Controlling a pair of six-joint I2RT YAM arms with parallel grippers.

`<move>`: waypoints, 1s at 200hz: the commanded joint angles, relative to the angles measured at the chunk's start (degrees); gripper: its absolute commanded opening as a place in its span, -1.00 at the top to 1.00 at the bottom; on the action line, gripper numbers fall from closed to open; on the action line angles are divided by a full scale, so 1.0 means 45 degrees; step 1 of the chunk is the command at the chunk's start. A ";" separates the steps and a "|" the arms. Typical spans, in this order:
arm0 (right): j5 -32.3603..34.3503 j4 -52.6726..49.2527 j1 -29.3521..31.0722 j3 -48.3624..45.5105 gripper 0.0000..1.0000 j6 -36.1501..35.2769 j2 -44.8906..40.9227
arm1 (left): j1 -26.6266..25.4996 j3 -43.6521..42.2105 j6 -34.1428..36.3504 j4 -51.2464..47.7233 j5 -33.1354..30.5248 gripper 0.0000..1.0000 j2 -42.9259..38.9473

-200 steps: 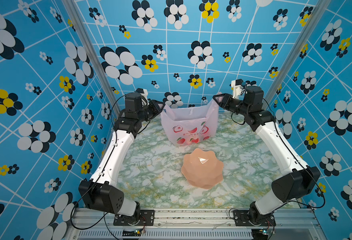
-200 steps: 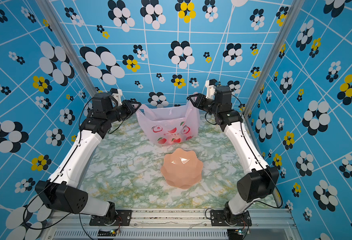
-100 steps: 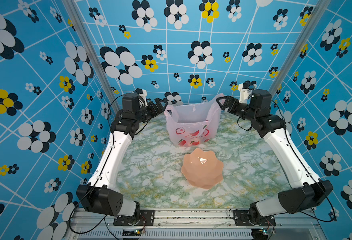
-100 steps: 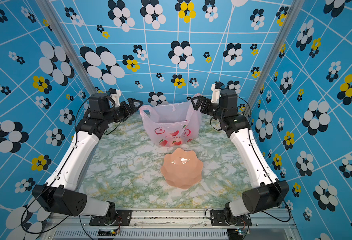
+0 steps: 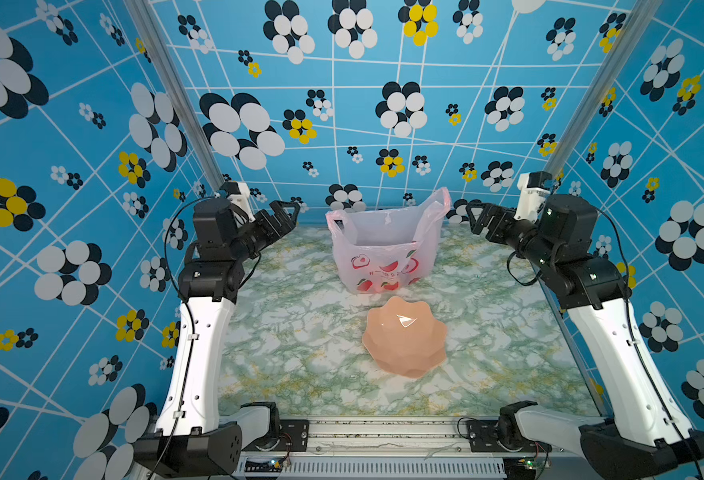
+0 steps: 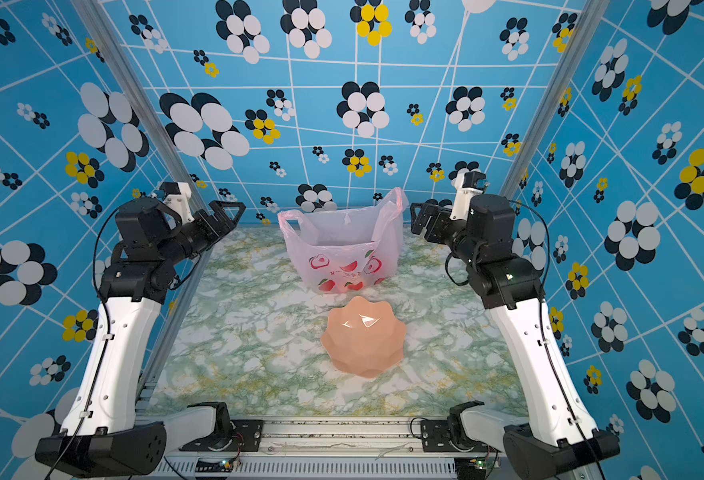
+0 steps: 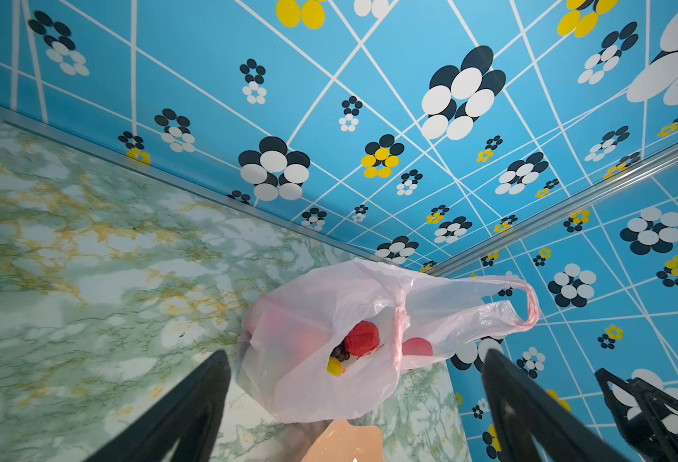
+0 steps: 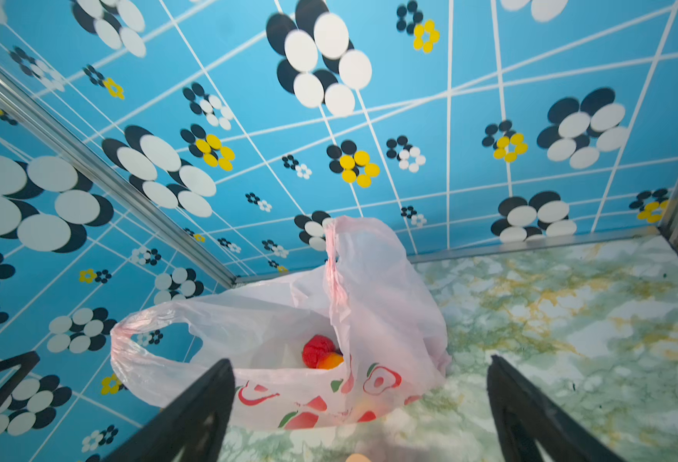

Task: Place the fruits into the plastic bag
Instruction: 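Open both grippers, releasing the bag handles, and draw both arms back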

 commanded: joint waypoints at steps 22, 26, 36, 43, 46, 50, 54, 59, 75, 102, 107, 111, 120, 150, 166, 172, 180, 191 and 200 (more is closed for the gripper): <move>0.1608 0.6378 -0.0053 -0.4800 -0.99 -0.0598 -0.2471 | 0.0182 -0.2986 0.0773 0.2095 -0.2450 -0.98 -0.2174; 0.1718 0.6927 -0.0054 -0.5309 -0.99 -0.0596 -0.2646 | 0.0191 -0.3480 0.0777 0.2657 -0.2644 -0.98 -0.2453; 0.2033 0.8064 -0.0054 -0.6309 -0.99 -0.0597 -0.3041 | 0.0162 -0.4765 0.0797 0.4246 -0.3070 -0.98 -0.3185; 0.2308 0.8611 -0.0044 -0.6805 -0.99 -0.0591 -0.3224 | 0.0153 -0.5728 0.0789 0.5400 -0.3302 -0.98 -0.3682; 0.2426 0.8811 -0.0053 -0.7026 -0.99 -0.0611 -0.3279 | 0.0121 -0.6132 0.0802 0.5805 -0.3356 -0.98 -0.3893; 0.2570 0.9017 -0.0054 -0.7284 -0.99 -0.0652 -0.3357 | 0.0121 -0.6603 0.0858 0.6418 -0.3428 -0.98 -0.4137; 0.2680 0.9183 -0.0049 -0.7517 -0.99 -0.0747 -0.3451 | 0.0125 -0.7077 0.0903 0.6998 -0.3492 -0.98 -0.4362; 0.2770 0.9453 -0.0054 -0.7831 -0.99 -0.0921 -0.3510 | 0.0133 -0.7553 0.1002 0.7490 -0.3548 -0.98 -0.4588; 0.2829 1.0414 -0.0052 -0.8944 -0.99 -0.1936 -0.3790 | 0.0118 -0.8273 0.1210 0.7369 -0.3784 -0.98 -0.5071; 0.3376 1.0852 -0.0053 -1.0501 -0.99 -0.2904 -0.4499 | 0.0124 -0.9289 0.1914 0.6162 -0.4643 -0.98 -0.5982; 0.3416 1.0698 -0.0072 -1.0630 -0.99 -0.3077 -0.4609 | 0.0129 -0.9548 0.2070 0.6087 -0.4850 -0.98 -0.6190; 0.3431 1.0612 -0.0060 -1.0778 -0.99 -0.3238 -0.4689 | 0.0133 -0.9725 0.2207 0.6001 -0.5044 -0.98 -0.6348; 0.3434 1.0517 -0.0074 -1.1063 -0.99 -0.3494 -0.4826 | 0.0127 -1.0113 0.2441 0.5817 -0.5424 -0.98 -0.6700; 0.3725 1.0097 -0.0166 -1.1957 -0.99 -0.3708 -0.5053 | 0.0123 -1.1590 0.2394 0.5458 -0.6406 -0.98 -0.7607; 0.3780 0.9978 -0.0368 -1.2430 -0.99 -0.3737 -0.5106 | 0.0151 -1.2363 0.1984 0.5406 -0.6809 -0.98 -0.8033; 0.3785 0.9909 -0.0465 -1.2593 -0.99 -0.3735 -0.5115 | 0.0142 -1.2637 0.1919 0.5406 -0.6940 -0.98 -0.8164; 0.3768 0.9846 -0.0599 -1.2834 -0.99 -0.3673 -0.5148 | 0.0142 -1.2921 0.1931 0.5406 -0.7113 -0.98 -0.8305; 0.3770 0.9736 -0.0778 -1.3074 -0.99 -0.3557 -0.5195 | 0.0144 -1.3220 0.2036 0.5406 -0.7400 -0.98 -0.8436; 0.3791 0.9739 -0.0914 -1.3326 -0.99 -0.3512 -0.5194 | 0.0150 -1.3409 0.2123 0.5425 -0.7665 -0.98 -0.8477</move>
